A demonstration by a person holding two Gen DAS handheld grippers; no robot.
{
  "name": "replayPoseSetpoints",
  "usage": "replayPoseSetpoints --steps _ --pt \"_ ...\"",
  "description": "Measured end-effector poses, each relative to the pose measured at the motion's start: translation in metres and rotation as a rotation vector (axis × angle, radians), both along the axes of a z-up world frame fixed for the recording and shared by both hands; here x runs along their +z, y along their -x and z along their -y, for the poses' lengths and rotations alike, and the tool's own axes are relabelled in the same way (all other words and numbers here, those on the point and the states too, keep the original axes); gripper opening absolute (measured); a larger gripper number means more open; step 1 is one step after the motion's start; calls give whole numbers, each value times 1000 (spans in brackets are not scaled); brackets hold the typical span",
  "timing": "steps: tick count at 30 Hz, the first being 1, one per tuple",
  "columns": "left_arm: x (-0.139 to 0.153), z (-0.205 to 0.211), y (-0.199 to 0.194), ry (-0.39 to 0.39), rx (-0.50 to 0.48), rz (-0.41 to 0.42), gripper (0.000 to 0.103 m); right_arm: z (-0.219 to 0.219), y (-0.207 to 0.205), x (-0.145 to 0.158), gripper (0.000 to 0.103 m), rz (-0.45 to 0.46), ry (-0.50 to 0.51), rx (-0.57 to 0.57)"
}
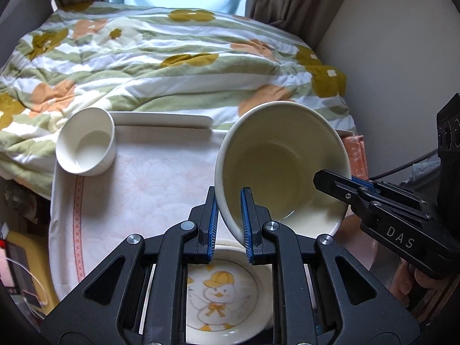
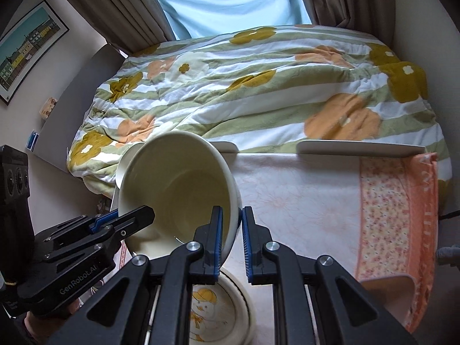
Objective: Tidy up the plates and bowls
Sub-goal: 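Carry the cream bowl into the pink basin and open the left gripper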
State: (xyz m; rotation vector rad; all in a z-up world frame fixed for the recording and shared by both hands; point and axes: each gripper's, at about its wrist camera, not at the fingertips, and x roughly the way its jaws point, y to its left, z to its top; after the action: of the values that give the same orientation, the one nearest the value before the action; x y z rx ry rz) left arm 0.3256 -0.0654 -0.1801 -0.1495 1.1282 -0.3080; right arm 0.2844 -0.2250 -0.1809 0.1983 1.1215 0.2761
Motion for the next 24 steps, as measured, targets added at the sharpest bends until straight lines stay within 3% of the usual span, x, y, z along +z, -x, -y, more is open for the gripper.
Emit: replayPoseSetpoints --steps 5,10,17,24 --pt "11 61 39 3 -28 9 13 59 40 17 12 29 -1 -31" --pt "5 120 72 10 -74 -16 13 114 74 19 12 25 14 -60" --pt "-23 185 101 -31 -180 -96 13 173 111 -8 12 -53 11 -149" --pt "-63 212 104 -97 -247 -177 13 197 124 -50 12 -160 -14 -211"
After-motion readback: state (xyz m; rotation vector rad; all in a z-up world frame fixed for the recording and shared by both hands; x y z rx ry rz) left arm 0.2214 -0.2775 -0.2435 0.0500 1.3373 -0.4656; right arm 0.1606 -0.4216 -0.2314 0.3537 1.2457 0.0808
